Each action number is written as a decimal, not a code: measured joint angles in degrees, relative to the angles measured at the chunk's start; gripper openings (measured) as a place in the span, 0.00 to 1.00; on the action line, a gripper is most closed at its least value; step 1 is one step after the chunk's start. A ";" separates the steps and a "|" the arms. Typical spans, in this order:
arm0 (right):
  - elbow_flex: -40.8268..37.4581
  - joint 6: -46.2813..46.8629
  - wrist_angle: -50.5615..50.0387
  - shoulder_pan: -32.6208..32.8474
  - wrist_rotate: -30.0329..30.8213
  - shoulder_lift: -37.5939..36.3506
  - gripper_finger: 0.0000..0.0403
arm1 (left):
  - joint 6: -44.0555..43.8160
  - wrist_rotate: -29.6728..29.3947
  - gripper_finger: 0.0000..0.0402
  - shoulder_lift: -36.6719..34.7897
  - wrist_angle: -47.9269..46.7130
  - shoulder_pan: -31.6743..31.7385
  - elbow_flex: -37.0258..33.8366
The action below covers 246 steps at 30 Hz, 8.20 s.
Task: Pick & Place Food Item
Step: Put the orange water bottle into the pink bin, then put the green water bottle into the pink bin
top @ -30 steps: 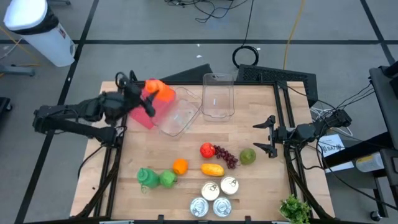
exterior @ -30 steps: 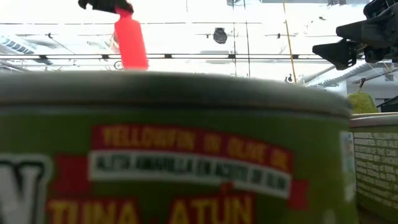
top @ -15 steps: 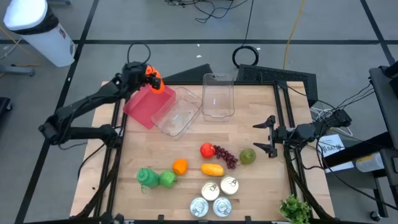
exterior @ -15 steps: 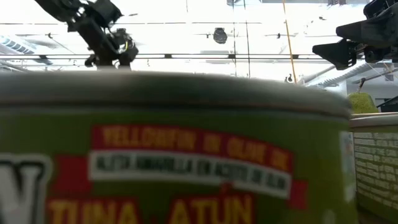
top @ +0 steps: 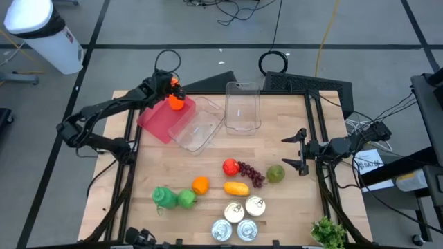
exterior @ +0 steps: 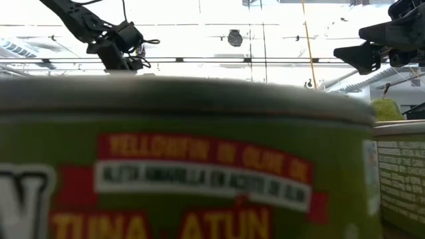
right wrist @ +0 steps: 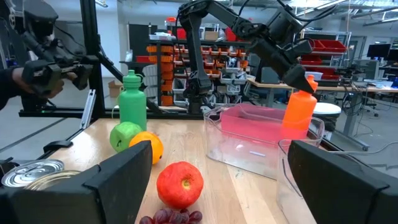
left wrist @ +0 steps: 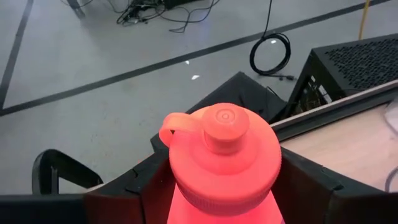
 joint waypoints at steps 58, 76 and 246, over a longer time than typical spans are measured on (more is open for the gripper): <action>0.02 0.00 0.01 0.00 0.00 0.00 0.89 | 6.69 9.74 0.67 -30.25 -17.15 -44.33 6.36; 0.02 -0.02 -0.01 0.00 0.00 0.02 0.89 | 13.07 17.43 0.68 3.96 -9.61 -73.36 26.90; 0.01 0.00 0.01 0.00 0.02 0.00 0.89 | -63.83 -14.99 0.20 1.60 -77.22 -80.78 45.18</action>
